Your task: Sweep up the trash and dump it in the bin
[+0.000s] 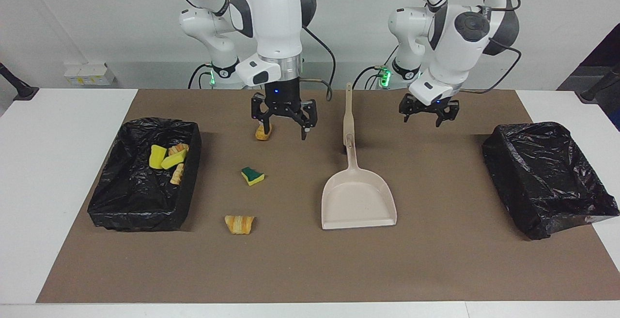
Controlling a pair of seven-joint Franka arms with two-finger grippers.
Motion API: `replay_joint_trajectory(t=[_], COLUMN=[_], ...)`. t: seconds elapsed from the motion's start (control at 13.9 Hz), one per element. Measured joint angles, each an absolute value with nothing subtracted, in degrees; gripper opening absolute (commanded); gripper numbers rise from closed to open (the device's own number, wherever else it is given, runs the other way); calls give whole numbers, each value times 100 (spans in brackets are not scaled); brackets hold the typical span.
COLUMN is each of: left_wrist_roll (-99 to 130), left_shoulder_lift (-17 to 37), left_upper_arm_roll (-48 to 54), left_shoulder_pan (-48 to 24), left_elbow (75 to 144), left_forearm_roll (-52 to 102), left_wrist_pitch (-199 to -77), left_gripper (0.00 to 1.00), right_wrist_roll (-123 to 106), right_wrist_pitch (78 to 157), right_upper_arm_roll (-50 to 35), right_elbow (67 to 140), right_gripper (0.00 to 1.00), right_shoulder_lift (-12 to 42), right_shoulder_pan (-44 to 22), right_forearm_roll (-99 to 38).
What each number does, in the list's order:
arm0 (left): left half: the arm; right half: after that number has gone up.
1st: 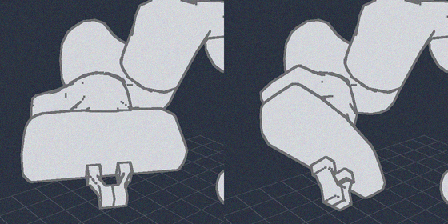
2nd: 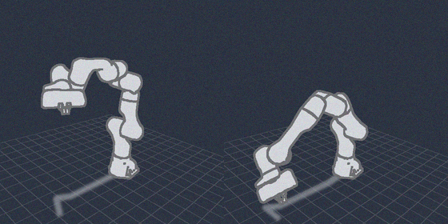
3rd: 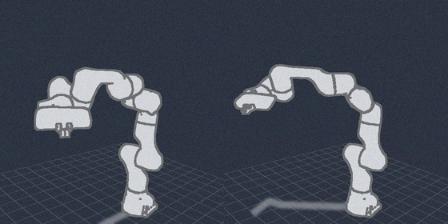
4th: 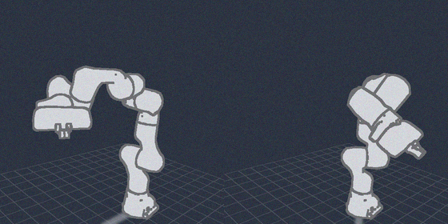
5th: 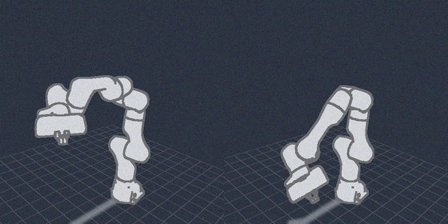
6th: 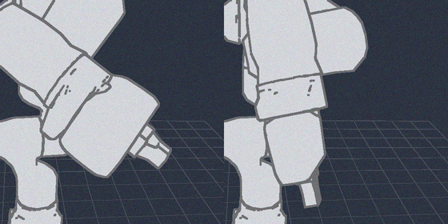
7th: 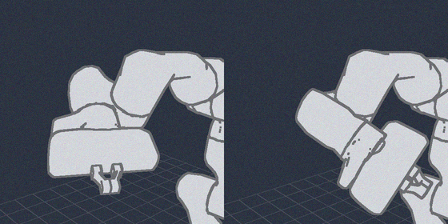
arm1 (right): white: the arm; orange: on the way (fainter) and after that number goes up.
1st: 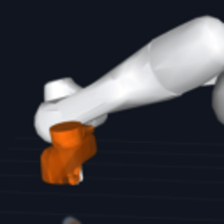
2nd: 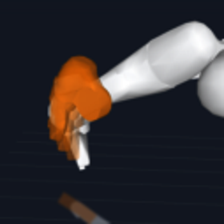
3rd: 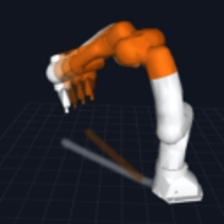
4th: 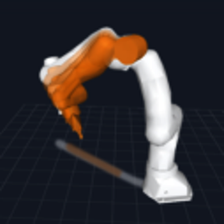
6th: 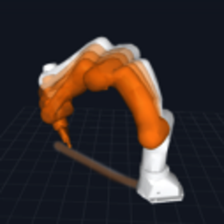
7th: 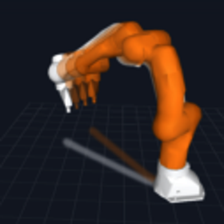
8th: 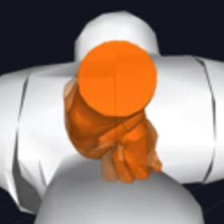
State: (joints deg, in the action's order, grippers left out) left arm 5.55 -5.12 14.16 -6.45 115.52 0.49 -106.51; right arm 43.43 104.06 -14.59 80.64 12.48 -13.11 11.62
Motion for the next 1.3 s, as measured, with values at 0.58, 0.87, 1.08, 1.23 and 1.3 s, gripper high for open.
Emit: replay_joint_trajectory(t=[0.58,0.87,1.08,1.23,1.3], left_wrist_roll=[2098,2716,3001,3019,3019], left_shoulder_lift=[865,1568,1681,1696,1704], left_upper_arm_roll=[2321,2406,2431,2442,2440], left_shoulder_pan=[-695,-948,-1178,-1187,-1186], left_elbow=[11004,10620,10607,10609,10619], left_forearm_roll=[63,-222,-329,-329,-329], left_wrist_pitch=[-11837,-11960,-11964,-11957,-11951], left_gripper=[100,100,90,79,74], right_wrist_roll=[3260,2457,1928,1883,1862], right_wrist_pitch=[8677,8437,8421,8421,8421], right_upper_arm_roll=[-1460,-1458,-1455,-1457,-1456], right_elbow=[8121,8220,8322,8398,8441], right_gripper=[100,100,100,100,100], right_shoulder_lift=[171,72,73,61,47], right_shoulder_pan=[-667,-264,9,98,155], right_forearm_roll=[723,502,482,383,296])
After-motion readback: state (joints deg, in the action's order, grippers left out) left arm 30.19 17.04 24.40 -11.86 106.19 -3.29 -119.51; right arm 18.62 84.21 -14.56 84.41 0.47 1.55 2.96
